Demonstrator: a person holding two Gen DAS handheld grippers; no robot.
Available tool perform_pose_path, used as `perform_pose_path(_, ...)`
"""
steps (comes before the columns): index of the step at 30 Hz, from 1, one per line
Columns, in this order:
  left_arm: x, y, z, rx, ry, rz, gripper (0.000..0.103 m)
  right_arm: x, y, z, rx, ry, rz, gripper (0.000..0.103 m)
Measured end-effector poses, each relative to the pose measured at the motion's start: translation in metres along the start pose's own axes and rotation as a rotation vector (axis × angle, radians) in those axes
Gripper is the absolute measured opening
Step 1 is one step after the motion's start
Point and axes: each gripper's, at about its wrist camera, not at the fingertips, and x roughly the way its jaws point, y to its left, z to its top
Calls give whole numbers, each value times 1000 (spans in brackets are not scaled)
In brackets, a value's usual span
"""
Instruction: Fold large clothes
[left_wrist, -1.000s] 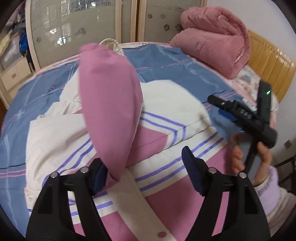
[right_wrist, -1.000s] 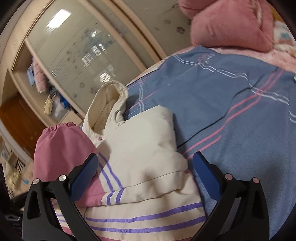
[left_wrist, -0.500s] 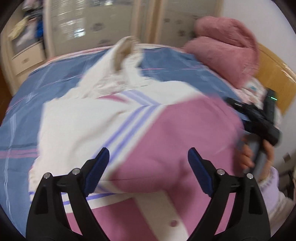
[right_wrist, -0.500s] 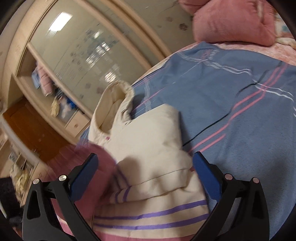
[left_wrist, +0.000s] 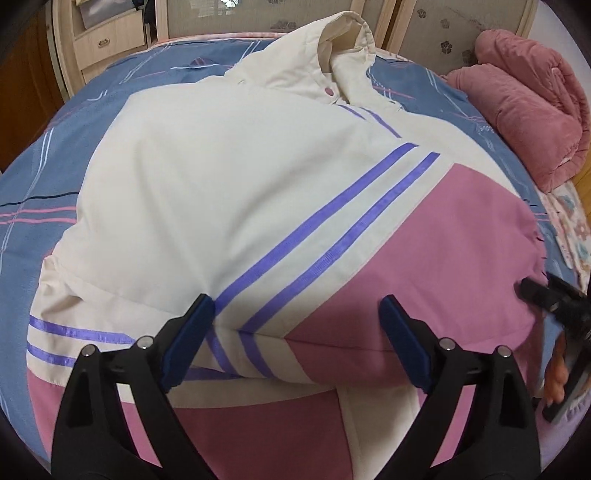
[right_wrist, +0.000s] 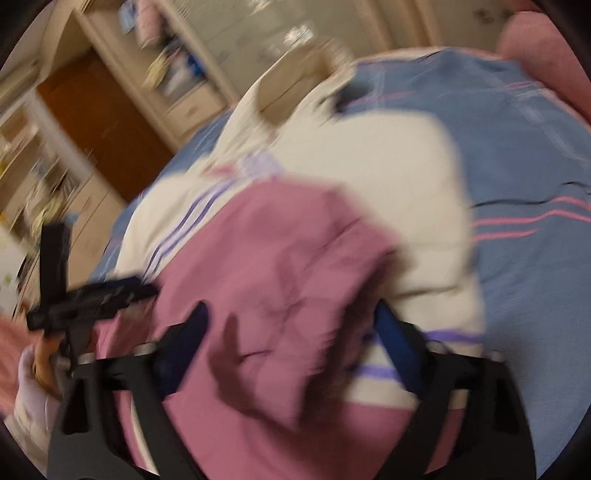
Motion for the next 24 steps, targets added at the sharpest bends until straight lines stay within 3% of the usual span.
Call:
perform_pose_path(2,-1,-4,0,5,-8,24,98,7,10,-1,-27,-1,-6,33)
perform_pose_path(3,-1,-4,0,4,-10,33,98,4,13,0,-31,-28,-4,30)
perform_pose_path(7,-13,-6,0,11,-35,-6,98,-27,10,14,17,-246,-46,25)
perform_pose_path(10,-19,-3,3,-3,-50,-9,98,-36,-1,21,75,-386,-224,24)
perform_pose_path(12,-18,0,5,-20,-42,-16,98,-26,-13,26,122,-383,-290,24)
perform_pose_path(14,-14,7,4,-62,-24,-35,98,-15,-25,26,173,-329,-277,25)
perform_pose_path(16,-13,14,3,-101,-12,-63,98,-10,-33,23,207,-290,-282,30)
perform_pose_path(19,-19,23,1,-141,-42,-39,98,-21,-34,20,222,-310,-279,54)
perform_pose_path(20,-22,24,0,-137,-60,-4,98,-26,-36,19,228,-330,-301,71)
perform_pose_path(21,-26,25,0,-128,-81,42,98,-33,-35,16,233,-366,-337,80)
perform_pose_path(24,-33,25,3,-108,-121,113,98,-43,-40,15,250,-391,-329,80)
